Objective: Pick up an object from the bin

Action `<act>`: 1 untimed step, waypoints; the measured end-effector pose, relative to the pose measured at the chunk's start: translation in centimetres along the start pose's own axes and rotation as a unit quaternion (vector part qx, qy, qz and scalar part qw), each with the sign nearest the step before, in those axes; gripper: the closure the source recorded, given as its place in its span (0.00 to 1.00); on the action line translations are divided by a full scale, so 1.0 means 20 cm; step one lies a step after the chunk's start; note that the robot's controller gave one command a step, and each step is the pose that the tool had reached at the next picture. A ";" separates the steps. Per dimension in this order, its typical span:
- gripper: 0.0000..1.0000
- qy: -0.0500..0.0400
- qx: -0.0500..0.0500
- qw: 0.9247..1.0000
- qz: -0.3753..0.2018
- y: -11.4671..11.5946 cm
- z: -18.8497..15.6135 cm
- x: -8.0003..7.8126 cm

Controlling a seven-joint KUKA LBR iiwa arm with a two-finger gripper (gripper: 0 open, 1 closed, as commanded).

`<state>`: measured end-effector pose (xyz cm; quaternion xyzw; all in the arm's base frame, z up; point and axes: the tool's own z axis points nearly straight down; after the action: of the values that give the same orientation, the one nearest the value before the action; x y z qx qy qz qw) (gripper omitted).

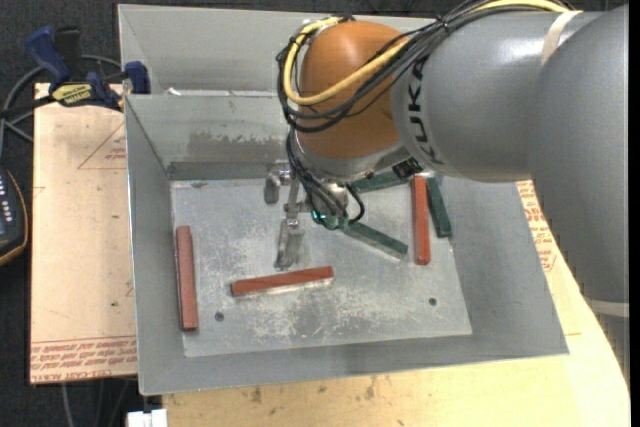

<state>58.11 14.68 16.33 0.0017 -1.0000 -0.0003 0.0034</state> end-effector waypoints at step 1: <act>0.00 0.001 0.001 1.000 -0.002 -0.14 0.49 0.25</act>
Offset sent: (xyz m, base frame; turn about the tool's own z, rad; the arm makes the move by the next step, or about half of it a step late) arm -0.0479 -0.0280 -0.0933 -0.0056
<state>52.98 11.82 6.49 0.0037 -1.0000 0.0005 0.0048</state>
